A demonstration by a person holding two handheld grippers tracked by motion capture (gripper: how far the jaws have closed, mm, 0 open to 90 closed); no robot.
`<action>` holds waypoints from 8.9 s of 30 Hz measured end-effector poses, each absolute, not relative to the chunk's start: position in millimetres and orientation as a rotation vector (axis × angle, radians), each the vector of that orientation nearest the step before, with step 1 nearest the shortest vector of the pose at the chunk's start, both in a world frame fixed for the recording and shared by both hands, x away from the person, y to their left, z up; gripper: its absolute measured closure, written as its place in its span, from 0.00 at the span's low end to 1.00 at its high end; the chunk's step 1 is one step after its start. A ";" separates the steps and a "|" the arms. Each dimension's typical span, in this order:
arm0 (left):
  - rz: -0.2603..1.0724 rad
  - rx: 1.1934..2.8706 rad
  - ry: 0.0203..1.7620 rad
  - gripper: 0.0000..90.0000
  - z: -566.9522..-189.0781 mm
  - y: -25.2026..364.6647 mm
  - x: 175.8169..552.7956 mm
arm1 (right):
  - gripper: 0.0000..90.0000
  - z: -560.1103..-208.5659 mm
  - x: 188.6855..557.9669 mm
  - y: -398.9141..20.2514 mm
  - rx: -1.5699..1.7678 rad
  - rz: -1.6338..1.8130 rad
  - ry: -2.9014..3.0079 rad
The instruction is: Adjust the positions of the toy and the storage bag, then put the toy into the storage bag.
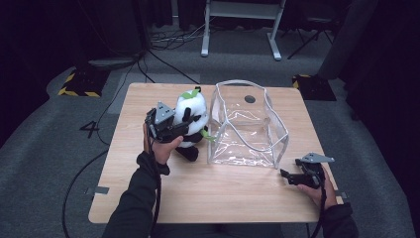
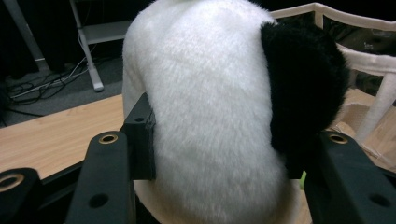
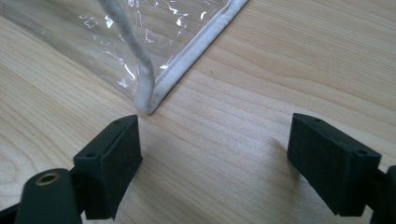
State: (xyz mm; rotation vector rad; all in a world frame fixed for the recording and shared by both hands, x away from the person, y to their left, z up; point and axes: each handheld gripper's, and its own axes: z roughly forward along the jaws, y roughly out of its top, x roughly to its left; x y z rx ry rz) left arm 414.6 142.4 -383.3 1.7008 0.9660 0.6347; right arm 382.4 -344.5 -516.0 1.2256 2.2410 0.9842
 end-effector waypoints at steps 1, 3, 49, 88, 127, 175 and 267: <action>0.638 1.697 0.960 0.51 -381.3 143.0 414.3 | 0.19 -516.0 382.5 -344.5 1.226 0.984 2.241; 0.641 1.687 0.957 0.51 -376.9 144.1 413.9 | 0.19 -516.0 382.5 -344.6 1.225 0.984 2.241; 0.687 1.574 0.703 0.51 -247.5 115.8 405.6 | 0.19 -516.0 382.4 -344.6 1.225 0.983 2.241; 0.538 1.590 0.606 0.51 -252.9 1.6 432.4 | 0.19 -516.0 381.9 -345.2 1.220 0.983 2.245; 0.489 1.626 0.690 0.50 -294.1 1.7 445.8 | 0.19 -516.0 381.8 -345.2 1.219 0.982 2.244; 0.451 1.971 0.639 0.43 -340.2 -4.6 440.0 | 0.19 -516.0 381.8 -345.1 1.219 0.981 2.244; 0.437 2.074 0.648 0.24 -334.4 -2.8 429.7 | 0.19 -516.0 381.8 -345.1 1.219 0.981 2.244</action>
